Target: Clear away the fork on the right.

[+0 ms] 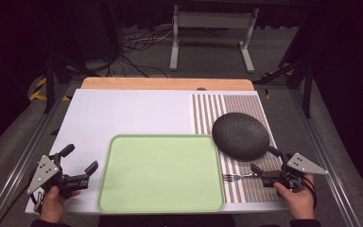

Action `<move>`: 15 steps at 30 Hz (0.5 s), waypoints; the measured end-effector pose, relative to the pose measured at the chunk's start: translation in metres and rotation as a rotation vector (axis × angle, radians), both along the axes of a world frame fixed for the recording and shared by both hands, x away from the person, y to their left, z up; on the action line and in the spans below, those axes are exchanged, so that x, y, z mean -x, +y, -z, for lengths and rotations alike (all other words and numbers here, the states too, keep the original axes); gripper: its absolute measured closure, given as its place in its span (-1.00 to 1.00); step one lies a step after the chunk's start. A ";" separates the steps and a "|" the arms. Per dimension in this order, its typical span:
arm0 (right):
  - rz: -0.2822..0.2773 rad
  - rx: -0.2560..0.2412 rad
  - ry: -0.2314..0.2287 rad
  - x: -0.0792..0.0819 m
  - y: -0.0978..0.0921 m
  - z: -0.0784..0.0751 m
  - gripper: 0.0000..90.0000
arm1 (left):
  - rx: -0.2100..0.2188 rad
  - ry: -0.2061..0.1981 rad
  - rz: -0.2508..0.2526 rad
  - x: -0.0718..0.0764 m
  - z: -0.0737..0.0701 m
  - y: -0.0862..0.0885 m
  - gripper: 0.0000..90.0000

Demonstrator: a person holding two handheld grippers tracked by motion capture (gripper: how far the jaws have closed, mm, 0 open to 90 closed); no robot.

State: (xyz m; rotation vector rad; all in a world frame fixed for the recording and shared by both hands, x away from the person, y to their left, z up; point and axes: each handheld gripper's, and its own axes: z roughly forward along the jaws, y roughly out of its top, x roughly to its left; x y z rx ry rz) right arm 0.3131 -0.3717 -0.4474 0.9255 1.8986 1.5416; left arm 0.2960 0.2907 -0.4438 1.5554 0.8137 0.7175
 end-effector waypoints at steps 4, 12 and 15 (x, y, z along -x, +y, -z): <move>-0.006 0.002 -0.002 0.000 0.000 0.000 -0.99 | 0.001 -0.001 0.001 0.000 0.000 -0.001 -0.99; -0.006 -0.005 -0.008 0.000 0.000 -0.001 -0.99 | 0.000 0.000 0.000 0.000 0.000 0.000 -0.99; -0.012 -0.003 -0.006 0.000 0.000 -0.001 -0.99 | 0.001 0.000 0.000 0.000 0.000 0.000 -0.99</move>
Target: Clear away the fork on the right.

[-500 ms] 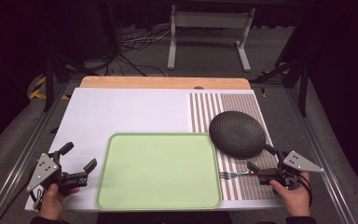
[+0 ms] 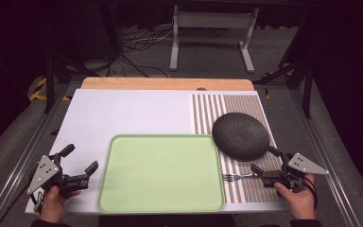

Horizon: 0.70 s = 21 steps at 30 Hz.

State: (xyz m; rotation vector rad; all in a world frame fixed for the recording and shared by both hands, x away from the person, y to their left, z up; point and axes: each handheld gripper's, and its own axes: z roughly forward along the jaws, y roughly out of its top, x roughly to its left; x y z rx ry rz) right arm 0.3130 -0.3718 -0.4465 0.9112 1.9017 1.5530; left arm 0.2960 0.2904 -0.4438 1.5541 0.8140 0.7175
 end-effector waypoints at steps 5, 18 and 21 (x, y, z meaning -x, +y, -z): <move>0.004 0.007 -0.002 0.000 0.000 -0.003 -0.99 | 0.000 0.001 -0.005 0.000 0.000 0.000 -0.99; -0.039 0.048 0.013 -0.013 0.011 -0.027 -0.99 | -0.002 -0.001 -0.011 0.001 0.000 0.000 -0.99; -0.049 0.047 0.014 -0.017 0.016 -0.033 -0.98 | -0.003 0.001 -0.009 0.001 0.000 0.001 -0.99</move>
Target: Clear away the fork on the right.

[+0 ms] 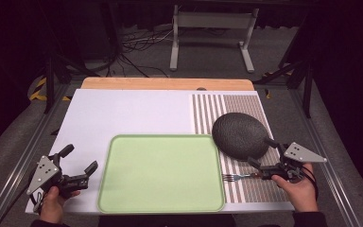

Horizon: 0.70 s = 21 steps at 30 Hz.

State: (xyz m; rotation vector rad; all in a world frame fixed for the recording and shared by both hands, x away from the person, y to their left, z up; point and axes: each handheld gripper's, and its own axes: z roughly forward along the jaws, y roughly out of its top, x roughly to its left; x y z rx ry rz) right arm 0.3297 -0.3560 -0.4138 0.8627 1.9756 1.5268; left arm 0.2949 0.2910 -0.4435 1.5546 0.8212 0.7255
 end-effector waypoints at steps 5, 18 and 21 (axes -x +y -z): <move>-0.021 0.066 0.028 -0.006 0.007 -0.010 -0.97 | -0.002 0.001 0.000 0.000 0.000 0.000 -0.99; -0.119 0.367 0.100 -0.013 0.023 -0.038 -0.92 | -0.001 0.000 -0.002 0.000 0.000 0.000 -0.99; -0.140 0.433 0.125 -0.015 0.027 -0.043 -0.92 | -0.001 0.000 -0.001 0.000 0.000 0.000 -0.99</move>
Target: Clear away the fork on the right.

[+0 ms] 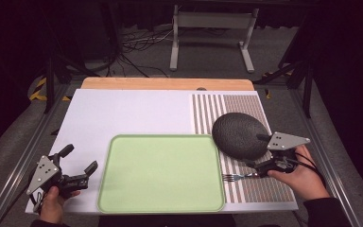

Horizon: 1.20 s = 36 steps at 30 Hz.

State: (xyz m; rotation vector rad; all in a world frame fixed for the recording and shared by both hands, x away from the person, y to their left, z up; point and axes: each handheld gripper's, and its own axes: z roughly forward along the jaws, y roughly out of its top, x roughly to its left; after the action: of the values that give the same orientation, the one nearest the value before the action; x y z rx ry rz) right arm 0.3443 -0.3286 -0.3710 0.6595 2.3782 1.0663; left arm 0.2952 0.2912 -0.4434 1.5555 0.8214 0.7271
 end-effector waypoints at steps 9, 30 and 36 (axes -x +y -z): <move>-0.043 0.188 0.067 -0.005 0.012 -0.004 -0.89 | 0.004 0.002 -0.002 0.000 0.000 0.000 -0.99; -0.113 0.441 0.237 -0.014 0.020 0.006 -0.87 | 0.002 0.002 -0.005 0.000 -0.001 0.001 -0.99; -0.140 0.502 0.289 -0.014 0.018 0.011 -0.82 | 0.006 0.002 -0.006 0.000 -0.001 0.001 -0.99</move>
State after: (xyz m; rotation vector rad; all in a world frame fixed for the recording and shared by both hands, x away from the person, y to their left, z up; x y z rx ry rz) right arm 0.3584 -0.3101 -0.3824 0.4920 2.8213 0.4019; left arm 0.2948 0.2924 -0.4428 1.5492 0.8294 0.7277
